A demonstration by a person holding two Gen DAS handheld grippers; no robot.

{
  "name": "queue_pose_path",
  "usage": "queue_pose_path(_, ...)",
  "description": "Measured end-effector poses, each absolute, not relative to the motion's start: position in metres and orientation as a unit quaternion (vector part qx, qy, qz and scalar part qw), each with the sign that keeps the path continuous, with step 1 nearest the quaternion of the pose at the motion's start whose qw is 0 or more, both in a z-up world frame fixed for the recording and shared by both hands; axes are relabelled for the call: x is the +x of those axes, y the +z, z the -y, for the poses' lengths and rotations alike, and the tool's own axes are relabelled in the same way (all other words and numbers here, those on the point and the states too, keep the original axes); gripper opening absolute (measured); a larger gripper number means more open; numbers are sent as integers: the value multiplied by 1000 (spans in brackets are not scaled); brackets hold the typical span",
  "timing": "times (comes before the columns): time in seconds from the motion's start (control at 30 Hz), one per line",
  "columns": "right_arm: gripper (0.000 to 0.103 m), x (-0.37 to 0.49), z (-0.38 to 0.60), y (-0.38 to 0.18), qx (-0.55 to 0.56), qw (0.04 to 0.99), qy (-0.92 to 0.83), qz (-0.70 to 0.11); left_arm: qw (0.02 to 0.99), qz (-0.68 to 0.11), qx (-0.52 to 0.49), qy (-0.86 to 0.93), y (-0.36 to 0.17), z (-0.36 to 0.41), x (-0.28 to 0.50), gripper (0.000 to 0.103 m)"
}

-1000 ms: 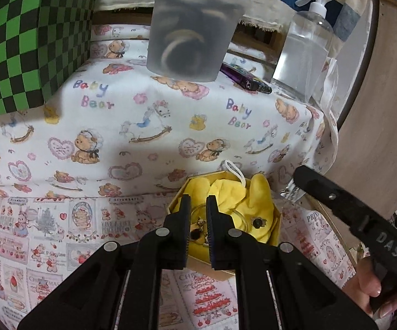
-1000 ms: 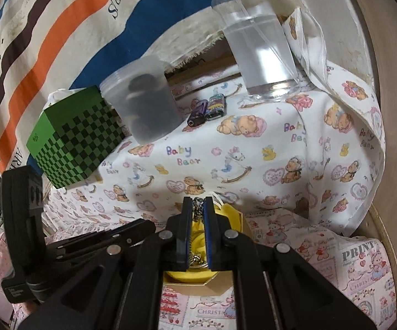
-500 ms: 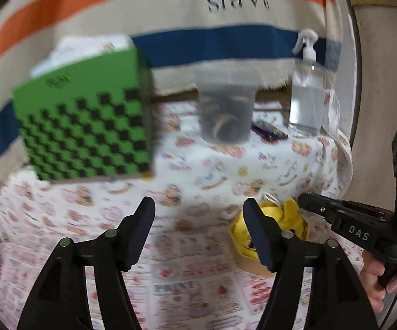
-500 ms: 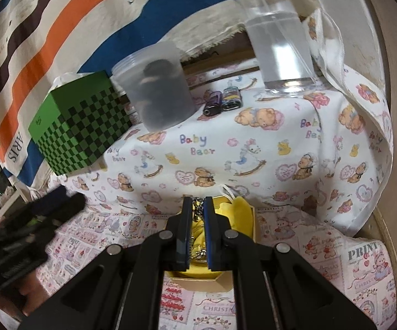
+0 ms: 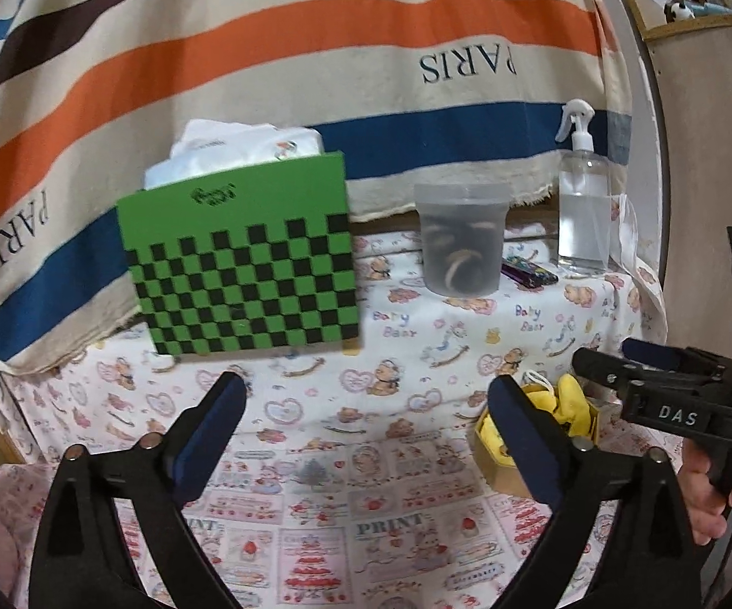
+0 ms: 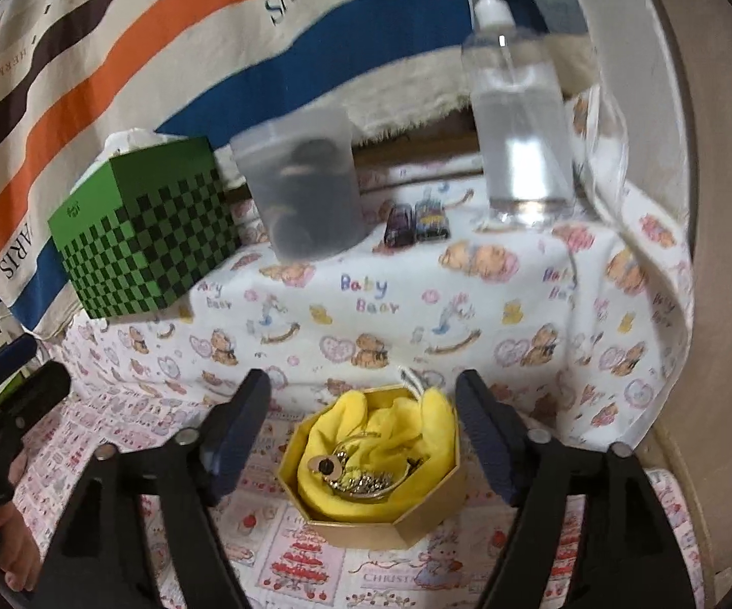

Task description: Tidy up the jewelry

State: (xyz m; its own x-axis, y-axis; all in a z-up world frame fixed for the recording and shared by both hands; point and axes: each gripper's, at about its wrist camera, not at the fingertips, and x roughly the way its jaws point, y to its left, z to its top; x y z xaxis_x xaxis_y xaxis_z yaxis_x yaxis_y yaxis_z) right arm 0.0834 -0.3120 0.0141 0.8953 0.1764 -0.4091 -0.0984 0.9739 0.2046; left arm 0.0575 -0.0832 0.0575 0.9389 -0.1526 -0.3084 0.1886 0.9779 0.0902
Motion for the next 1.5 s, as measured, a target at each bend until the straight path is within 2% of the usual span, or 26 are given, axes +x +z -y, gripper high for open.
queue_pose_path(0.13,98,71,309,26,72,979,51,-182,985,-142,53,-78,64,71,52,102)
queue_pose_path(0.2,103,66,308,33,78,981,49,-172,986,-144,52,-69,66,65,50,102)
queue_pose_path(0.47,103,41,290,43,56,984,63,-155,987,-149,19,-52,54,38,40,103)
queue_pose_path(0.7,103,35,275,3,36,985,48,-164,984,-174,13,-34,14,30,46,103)
queue_pose_path(0.83,103,33,272,-7,30,986,50,-159,987,-157,15,-37,5,30,41,103)
queue_pose_path(1.0,103,30,272,-10,25,988,38,-148,987,-152,-9,-42,-2,25,37,103)
queue_pose_path(1.5,103,28,269,-11,13,989,38,-145,988,-152,5,17,-6,26,38,103)
